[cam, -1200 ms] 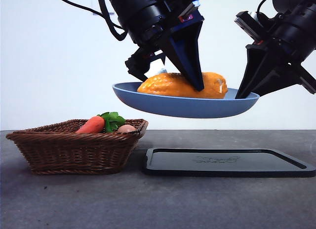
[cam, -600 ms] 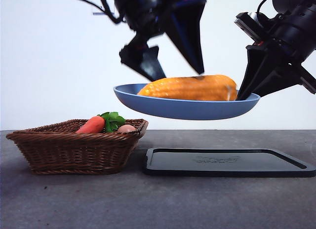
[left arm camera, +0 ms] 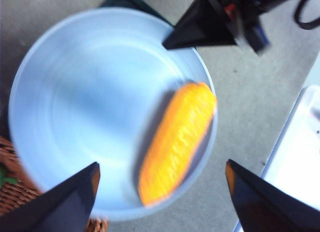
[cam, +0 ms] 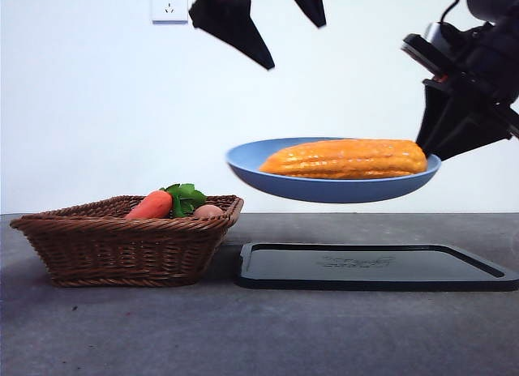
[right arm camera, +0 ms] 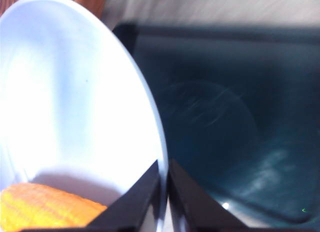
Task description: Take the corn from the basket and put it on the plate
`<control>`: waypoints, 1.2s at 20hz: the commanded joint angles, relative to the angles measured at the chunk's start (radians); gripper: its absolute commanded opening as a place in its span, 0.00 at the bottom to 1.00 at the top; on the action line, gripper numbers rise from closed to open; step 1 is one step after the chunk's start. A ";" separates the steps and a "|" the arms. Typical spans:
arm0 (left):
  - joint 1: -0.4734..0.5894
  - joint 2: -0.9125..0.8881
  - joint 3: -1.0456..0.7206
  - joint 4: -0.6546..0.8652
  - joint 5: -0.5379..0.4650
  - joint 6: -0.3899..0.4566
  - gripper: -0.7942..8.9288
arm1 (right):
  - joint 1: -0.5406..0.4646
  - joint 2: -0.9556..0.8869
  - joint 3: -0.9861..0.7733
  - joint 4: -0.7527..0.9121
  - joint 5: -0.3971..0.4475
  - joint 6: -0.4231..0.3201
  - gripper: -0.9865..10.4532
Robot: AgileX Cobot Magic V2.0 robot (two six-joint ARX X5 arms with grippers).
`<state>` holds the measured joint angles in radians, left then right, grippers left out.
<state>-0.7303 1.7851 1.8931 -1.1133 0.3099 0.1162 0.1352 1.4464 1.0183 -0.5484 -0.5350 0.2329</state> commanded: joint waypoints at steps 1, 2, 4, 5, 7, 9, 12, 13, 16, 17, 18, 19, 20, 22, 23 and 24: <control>-0.006 0.018 0.078 -0.029 0.000 0.002 0.50 | -0.035 0.052 0.022 0.033 -0.008 -0.004 0.09; -0.006 0.018 0.097 -0.037 0.000 0.002 0.50 | -0.051 0.070 0.024 0.040 -0.008 -0.002 0.09; -0.006 0.018 0.137 -0.052 0.000 -0.005 0.50 | -0.080 0.121 0.034 0.055 -0.017 0.000 0.09; -0.006 0.018 0.158 -0.055 0.000 -0.008 0.50 | -0.090 0.153 0.044 0.059 -0.018 0.000 0.09; -0.010 0.018 0.179 -0.056 0.000 -0.025 0.50 | -0.101 0.214 0.069 0.071 -0.020 0.003 0.09; -0.010 0.018 0.182 -0.060 0.000 -0.031 0.50 | -0.102 0.272 0.104 0.070 -0.042 0.003 0.09; -0.010 0.018 0.182 -0.071 0.000 -0.031 0.50 | -0.099 0.340 0.140 0.070 -0.045 0.002 0.09; -0.010 0.018 0.182 -0.072 0.000 -0.031 0.50 | -0.096 0.359 0.145 0.072 -0.045 0.003 0.09; -0.010 0.018 0.182 -0.074 0.000 -0.032 0.50 | -0.093 0.397 0.145 0.073 -0.044 0.002 0.09; -0.010 0.018 0.182 -0.073 0.000 -0.031 0.50 | -0.093 0.408 0.145 0.070 -0.044 0.001 0.09; -0.010 0.018 0.182 -0.073 0.000 -0.031 0.50 | -0.093 0.411 0.145 0.064 -0.042 -0.004 0.09; -0.010 0.018 0.182 -0.073 0.000 -0.031 0.50 | -0.093 0.415 0.145 0.065 -0.039 -0.006 0.09; -0.010 0.018 0.182 -0.073 0.000 -0.031 0.50 | -0.091 0.415 0.145 0.066 -0.039 -0.009 0.09; -0.010 0.018 0.182 -0.074 0.000 -0.031 0.50 | -0.091 0.415 0.145 0.062 -0.040 -0.008 0.10; -0.010 0.018 0.182 -0.074 0.000 -0.031 0.50 | -0.090 0.415 0.145 0.056 -0.040 -0.008 0.13; -0.010 0.018 0.182 -0.074 0.000 -0.031 0.50 | -0.090 0.415 0.145 0.052 -0.040 -0.008 0.19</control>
<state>-0.7300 1.7851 2.0468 -1.1896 0.3103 0.0895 0.0402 1.8427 1.1423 -0.4961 -0.5728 0.2329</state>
